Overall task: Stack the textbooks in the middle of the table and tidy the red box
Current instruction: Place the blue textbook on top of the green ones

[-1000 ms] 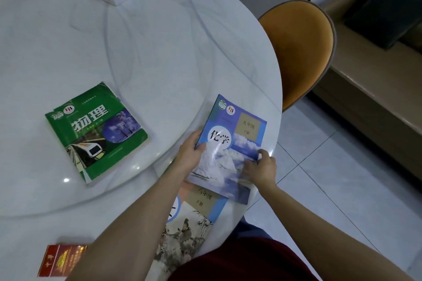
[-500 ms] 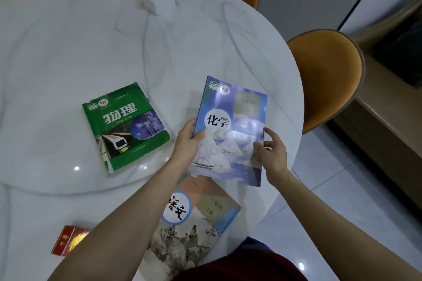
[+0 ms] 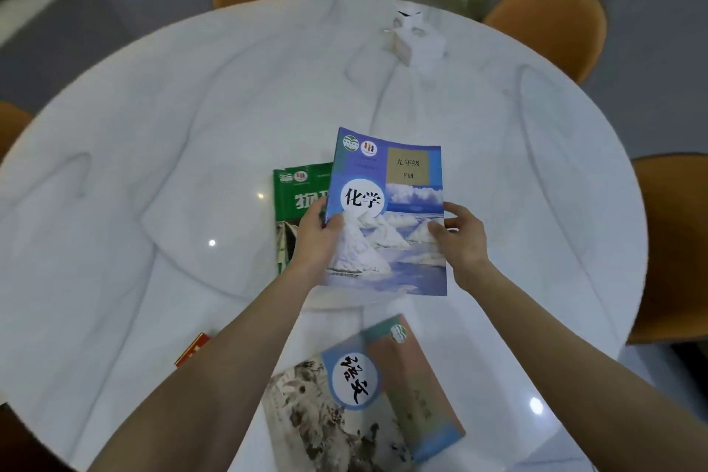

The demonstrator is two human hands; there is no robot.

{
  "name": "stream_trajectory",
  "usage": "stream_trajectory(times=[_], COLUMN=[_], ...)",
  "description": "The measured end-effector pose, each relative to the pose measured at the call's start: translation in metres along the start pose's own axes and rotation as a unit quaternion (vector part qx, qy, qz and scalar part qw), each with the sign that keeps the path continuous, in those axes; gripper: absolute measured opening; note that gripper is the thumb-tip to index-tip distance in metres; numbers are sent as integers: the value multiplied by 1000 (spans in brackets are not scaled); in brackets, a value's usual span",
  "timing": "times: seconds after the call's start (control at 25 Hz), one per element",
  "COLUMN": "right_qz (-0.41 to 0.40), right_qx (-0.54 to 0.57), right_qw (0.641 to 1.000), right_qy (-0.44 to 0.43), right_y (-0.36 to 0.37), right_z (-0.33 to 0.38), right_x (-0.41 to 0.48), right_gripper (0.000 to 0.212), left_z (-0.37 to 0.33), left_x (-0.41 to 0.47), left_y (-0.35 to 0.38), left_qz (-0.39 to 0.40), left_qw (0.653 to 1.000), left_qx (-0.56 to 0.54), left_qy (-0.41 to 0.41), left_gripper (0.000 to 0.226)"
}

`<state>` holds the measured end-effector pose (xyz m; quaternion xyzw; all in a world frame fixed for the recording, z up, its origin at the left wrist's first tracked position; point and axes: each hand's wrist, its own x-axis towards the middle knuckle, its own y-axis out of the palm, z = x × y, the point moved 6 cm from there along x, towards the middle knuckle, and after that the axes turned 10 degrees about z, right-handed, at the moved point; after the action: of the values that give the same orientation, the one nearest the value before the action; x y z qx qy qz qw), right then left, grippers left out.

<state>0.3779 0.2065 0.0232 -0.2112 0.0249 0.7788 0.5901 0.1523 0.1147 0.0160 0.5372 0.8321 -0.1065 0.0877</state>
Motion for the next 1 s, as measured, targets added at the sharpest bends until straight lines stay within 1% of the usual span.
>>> stream_trajectory(times=[0.16, 0.36, 0.52, 0.64, 0.76, 0.88, 1.0], right_qz=[43, 85, 100, 102, 107, 116, 113], right_qx=[-50, -119, -155, -180, -205, -243, -306], right_qw=[997, 989, 982, 978, 973, 962, 944], right_qy=[-30, -34, -27, -24, -27, -38, -40], right_y=[44, 88, 112, 121, 125, 128, 133], right_z=[26, 32, 20, 12, 5, 1, -2], right_x=[33, 66, 82, 90, 92, 90, 91], right_gripper=[36, 38, 37, 36, 37, 36, 31], left_z=[1, 14, 31, 39, 44, 42, 46], left_x=[12, 23, 29, 31, 32, 33, 34], left_y=[-40, -67, -78, -77, -75, -78, -78], left_qz=[-68, -125, -149, -150, -151, -163, -159], left_qw=[998, 990, 984, 982, 976, 962, 927], left_qx=[-6, 23, 50, 75, 130, 201, 315], left_qy=[-18, -61, -83, -89, -87, -87, -125], left_gripper=[32, 33, 34, 34, 33, 29, 28])
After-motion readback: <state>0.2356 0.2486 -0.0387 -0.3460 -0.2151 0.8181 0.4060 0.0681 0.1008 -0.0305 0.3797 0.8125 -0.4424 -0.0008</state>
